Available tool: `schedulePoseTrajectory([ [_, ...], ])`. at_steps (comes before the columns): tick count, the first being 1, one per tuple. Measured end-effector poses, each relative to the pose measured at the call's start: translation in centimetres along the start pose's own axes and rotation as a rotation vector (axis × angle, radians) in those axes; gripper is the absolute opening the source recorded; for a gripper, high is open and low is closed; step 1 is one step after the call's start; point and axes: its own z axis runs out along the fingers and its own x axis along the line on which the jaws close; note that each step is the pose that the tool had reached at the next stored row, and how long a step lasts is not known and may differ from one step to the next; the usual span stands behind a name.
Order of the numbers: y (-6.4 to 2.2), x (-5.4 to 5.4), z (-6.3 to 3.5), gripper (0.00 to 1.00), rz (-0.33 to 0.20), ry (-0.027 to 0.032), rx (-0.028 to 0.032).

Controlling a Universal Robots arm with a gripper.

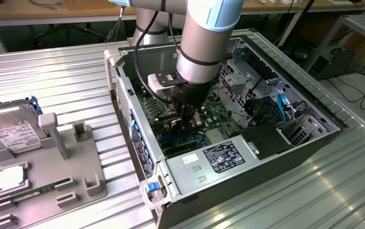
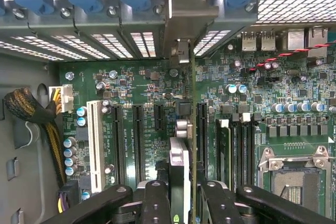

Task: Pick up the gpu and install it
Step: 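Insert the gpu into the slot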

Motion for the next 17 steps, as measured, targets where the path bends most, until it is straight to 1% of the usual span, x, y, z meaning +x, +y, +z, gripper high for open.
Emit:
schedulePoseTrajectory([
  [9,0.0,-0.05,0.04,0.28,0.001,0.0,-0.0001],
  [12,0.01,-0.06,-0.17,0.28,0.001,-0.0001,0.0],
  [17,0.01,-0.05,-0.18,0.28,0.001,0.0,0.0],
])
